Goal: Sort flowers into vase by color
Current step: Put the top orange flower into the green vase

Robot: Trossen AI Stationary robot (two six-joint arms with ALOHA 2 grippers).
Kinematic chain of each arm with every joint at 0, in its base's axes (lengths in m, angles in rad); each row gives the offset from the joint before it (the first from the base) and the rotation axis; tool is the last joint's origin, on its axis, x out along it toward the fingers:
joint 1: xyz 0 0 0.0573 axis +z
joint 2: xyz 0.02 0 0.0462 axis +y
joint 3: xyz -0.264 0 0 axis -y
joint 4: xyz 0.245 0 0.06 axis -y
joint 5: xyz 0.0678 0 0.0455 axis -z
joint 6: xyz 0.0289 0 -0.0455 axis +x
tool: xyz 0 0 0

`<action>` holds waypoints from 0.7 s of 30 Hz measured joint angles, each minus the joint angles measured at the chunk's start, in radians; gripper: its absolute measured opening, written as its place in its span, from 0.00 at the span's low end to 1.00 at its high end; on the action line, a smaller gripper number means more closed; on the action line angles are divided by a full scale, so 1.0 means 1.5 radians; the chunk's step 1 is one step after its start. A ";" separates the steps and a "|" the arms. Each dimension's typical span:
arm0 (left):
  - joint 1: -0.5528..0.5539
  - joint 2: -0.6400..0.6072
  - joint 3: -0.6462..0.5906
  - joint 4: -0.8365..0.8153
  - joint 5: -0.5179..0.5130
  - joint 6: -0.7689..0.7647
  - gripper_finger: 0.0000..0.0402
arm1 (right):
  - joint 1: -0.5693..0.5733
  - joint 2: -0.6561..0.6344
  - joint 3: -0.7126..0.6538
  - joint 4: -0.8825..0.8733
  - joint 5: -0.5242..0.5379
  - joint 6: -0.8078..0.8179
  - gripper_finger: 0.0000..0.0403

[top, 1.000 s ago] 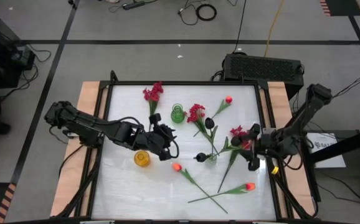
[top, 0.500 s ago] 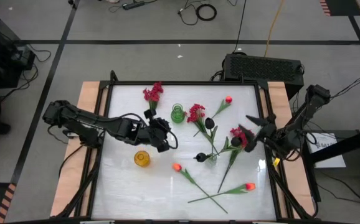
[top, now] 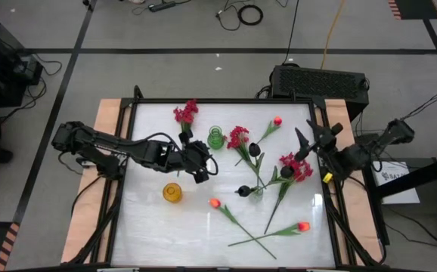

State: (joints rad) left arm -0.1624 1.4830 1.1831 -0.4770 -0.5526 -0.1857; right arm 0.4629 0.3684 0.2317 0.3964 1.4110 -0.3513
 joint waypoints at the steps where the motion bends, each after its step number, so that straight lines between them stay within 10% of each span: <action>1: 0.002 0.000 0.000 0.000 0.000 0.005 0.30 | -0.022 -0.003 0.000 -0.017 -0.022 0.018 0.56; 8: 0.016 0.000 0.000 0.008 -0.002 0.006 0.30 | -0.193 0.005 0.000 -0.118 -0.085 0.249 0.52; 21: 0.027 0.000 0.000 0.015 -0.004 0.023 0.30 | -0.487 0.120 0.009 -0.116 -0.412 0.554 0.52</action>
State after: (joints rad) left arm -0.1219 1.4830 1.1831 -0.4538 -0.5583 -0.1518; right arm -0.2676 0.5491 0.2455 0.2230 0.7935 0.4804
